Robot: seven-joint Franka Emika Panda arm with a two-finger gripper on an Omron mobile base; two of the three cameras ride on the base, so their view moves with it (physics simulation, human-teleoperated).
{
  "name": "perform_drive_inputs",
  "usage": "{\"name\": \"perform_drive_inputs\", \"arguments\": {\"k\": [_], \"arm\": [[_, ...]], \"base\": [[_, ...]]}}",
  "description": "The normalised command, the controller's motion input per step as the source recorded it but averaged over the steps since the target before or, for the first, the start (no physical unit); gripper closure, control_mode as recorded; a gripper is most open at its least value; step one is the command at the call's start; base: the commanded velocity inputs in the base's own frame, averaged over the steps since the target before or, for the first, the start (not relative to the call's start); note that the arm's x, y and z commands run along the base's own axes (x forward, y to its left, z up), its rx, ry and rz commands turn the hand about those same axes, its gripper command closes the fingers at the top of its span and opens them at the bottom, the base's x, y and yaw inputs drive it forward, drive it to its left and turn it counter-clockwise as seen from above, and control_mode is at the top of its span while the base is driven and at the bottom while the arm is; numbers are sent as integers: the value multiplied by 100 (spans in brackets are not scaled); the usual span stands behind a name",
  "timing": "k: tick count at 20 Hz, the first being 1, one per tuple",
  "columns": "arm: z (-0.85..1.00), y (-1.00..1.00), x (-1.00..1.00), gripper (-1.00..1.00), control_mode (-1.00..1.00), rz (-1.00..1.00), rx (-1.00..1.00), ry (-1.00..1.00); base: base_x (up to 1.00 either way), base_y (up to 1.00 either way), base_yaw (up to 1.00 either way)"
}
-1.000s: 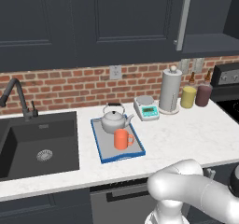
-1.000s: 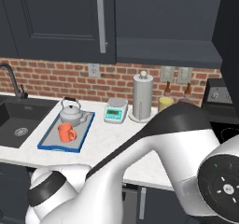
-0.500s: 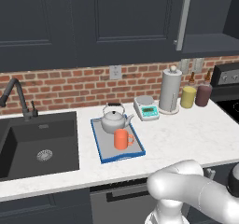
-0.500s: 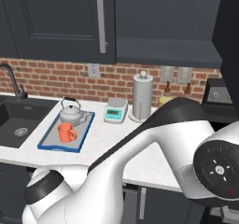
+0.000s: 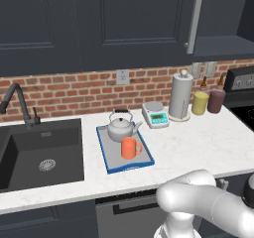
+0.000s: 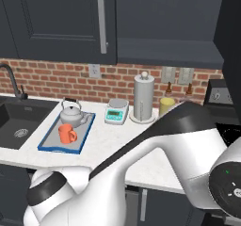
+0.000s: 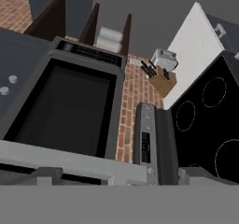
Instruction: Pick the kettle from the counter and place it on the tray. Then pick the mug from the cabinet and place it on the tray. Then close the cabinet doors.
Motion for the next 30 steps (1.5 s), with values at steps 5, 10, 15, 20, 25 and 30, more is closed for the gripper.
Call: {"name": "perform_drive_inputs", "arguments": {"k": [5,10,15,20,25,30], "arm": [[3,1,1,-100,-100,18,-6,4],[0,11,0,-100,-100,20,-8,3],[0,27,5,-100,-100,20,-9,10],[0,38,15,-100,-100,19,-7,10],[0,39,26,-100,-100,17,-5,9],[0,41,24,-100,-100,17,-5,13]], "base": [[0,0,0],[0,0,0],[0,0,0],[0,0,0],[0,0,0],[0,0,0]]}}
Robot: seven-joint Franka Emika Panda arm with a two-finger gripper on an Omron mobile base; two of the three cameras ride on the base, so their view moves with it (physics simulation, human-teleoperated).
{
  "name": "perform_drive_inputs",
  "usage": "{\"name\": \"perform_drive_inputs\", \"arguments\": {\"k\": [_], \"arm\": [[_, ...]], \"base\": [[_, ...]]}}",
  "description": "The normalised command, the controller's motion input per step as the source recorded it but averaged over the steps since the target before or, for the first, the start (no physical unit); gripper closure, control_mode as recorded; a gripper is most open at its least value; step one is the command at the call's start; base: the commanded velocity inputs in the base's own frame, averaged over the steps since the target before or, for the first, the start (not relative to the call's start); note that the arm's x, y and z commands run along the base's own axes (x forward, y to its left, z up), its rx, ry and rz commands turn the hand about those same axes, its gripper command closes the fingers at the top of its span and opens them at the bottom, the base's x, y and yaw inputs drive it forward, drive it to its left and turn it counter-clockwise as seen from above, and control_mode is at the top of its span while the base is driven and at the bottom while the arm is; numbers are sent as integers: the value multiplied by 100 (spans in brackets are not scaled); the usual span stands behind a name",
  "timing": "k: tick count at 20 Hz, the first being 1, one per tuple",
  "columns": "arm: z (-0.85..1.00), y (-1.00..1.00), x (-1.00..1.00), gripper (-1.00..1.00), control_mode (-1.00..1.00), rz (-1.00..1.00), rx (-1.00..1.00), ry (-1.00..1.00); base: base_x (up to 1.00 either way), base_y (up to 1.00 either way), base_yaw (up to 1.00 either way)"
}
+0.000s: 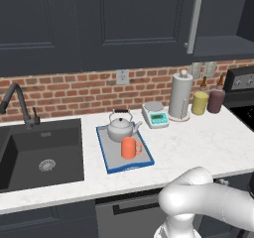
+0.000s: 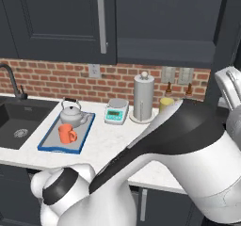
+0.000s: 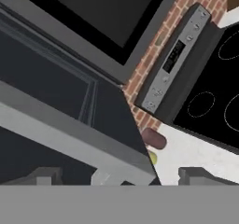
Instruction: Pick the kettle from the counter and place it on the tray. Then pick the mug from the cabinet and place it on the tray. Then close the cabinet doors.
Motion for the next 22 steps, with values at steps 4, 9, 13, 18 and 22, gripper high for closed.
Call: {"name": "perform_drive_inputs", "arguments": {"k": [4,9,13,18,22], "arm": [[-1,55,19,-100,-100,13,-6,9],[-11,53,26,-100,-100,10,-6,2],[-22,57,35,-100,-100,4,-10,0],[-29,57,46,-100,-100,2,-15,-1],[-29,51,54,-100,-100,2,-15,-1]], "base": [[0,0,0],[0,0,0],[0,0,0],[0,0,0],[0,0,0]]}}
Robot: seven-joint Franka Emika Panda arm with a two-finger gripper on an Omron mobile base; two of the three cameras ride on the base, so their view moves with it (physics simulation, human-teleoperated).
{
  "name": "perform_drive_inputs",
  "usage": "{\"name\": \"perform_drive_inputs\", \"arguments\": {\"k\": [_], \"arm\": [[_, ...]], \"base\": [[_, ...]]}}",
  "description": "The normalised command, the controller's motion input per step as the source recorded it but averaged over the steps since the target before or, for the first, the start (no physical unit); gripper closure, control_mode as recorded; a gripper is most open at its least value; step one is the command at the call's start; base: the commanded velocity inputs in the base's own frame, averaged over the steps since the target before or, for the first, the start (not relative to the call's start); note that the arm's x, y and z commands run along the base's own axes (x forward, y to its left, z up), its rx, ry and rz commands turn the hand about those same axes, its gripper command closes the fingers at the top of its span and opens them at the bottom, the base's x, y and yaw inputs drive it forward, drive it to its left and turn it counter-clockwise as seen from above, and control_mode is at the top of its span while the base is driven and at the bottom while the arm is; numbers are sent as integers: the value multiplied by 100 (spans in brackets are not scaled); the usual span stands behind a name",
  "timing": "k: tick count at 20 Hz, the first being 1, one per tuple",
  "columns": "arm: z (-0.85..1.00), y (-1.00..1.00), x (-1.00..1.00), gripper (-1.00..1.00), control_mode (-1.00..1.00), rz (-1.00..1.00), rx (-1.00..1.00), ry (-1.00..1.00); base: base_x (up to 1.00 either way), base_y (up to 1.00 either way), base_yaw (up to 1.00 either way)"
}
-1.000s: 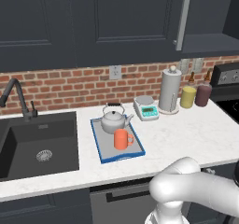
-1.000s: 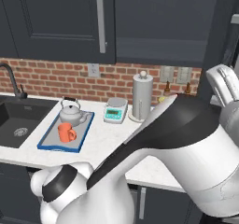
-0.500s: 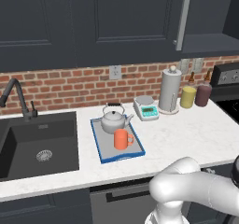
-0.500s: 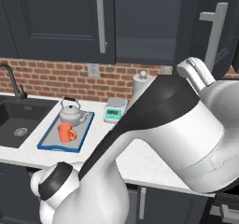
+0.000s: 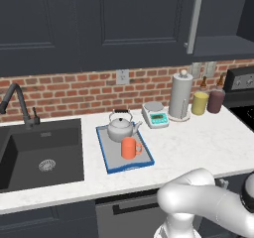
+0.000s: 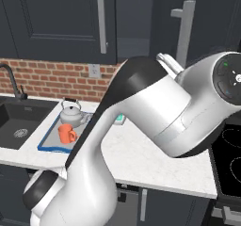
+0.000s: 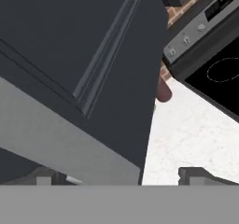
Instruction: Pick the kettle from the counter and place it on the tray. Then pick the mug from the cabinet and place it on the tray. Then close the cabinet doors.
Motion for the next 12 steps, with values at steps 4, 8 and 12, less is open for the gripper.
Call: {"name": "perform_drive_inputs", "arguments": {"k": [4,8,12], "arm": [[-36,47,50,-100,-100,1,-13,-5],[-18,41,56,-100,-100,0,-6,-3],[0,25,64,-100,-100,0,-7,3]], "base": [[0,0,0],[0,0,0],[0,0,0]]}}
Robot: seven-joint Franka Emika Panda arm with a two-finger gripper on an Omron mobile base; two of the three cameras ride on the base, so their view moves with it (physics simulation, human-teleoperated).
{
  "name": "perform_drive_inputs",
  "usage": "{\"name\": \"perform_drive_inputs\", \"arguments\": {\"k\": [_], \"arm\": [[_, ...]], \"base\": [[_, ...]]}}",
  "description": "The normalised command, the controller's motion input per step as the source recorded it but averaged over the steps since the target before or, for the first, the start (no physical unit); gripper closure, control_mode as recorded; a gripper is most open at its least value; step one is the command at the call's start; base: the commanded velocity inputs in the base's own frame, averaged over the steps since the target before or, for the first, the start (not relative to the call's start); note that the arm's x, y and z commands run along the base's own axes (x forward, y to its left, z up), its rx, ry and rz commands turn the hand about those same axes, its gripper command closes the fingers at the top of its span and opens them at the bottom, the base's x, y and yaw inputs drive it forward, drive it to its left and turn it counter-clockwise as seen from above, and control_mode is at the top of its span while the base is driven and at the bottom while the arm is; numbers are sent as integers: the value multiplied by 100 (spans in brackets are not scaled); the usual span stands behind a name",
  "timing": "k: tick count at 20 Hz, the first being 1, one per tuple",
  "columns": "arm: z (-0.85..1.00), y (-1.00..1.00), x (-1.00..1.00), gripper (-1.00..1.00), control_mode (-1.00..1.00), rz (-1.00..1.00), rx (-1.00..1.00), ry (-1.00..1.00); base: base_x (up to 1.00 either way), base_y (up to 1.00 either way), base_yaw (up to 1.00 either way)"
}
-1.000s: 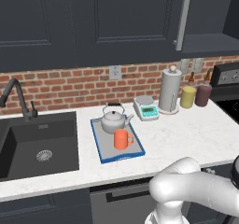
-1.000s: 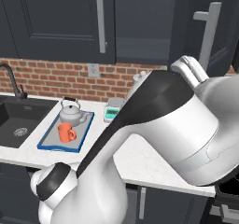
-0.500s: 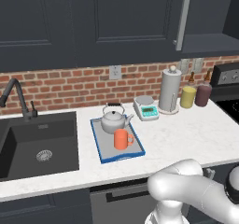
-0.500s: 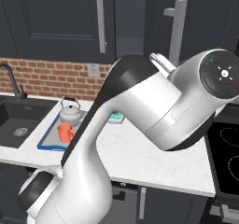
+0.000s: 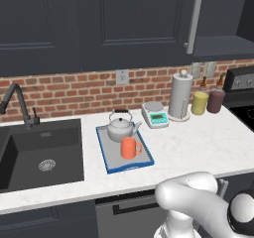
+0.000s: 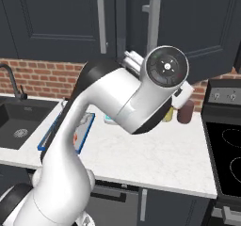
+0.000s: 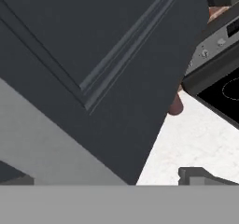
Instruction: Pick the kettle from the counter and place it on the tray. Then pick the mug from the cabinet and place it on the tray. Then close the cabinet doors.
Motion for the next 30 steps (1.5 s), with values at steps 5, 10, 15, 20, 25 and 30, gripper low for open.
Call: {"name": "perform_drive_inputs", "arguments": {"k": [5,10,15,20,25,30], "arm": [[1,17,64,-100,-100,0,-9,10],[0,7,75,-100,-100,0,-12,8],[-9,7,87,-100,-100,0,-5,5],[-21,11,95,-100,-100,0,0,4],[-23,9,100,-100,-100,0,0,3],[-31,3,78,-100,-100,14,-5,5]], "base": [[0,0,0],[0,0,0],[0,0,0],[0,0,0],[0,0,0],[0,0,0]]}}
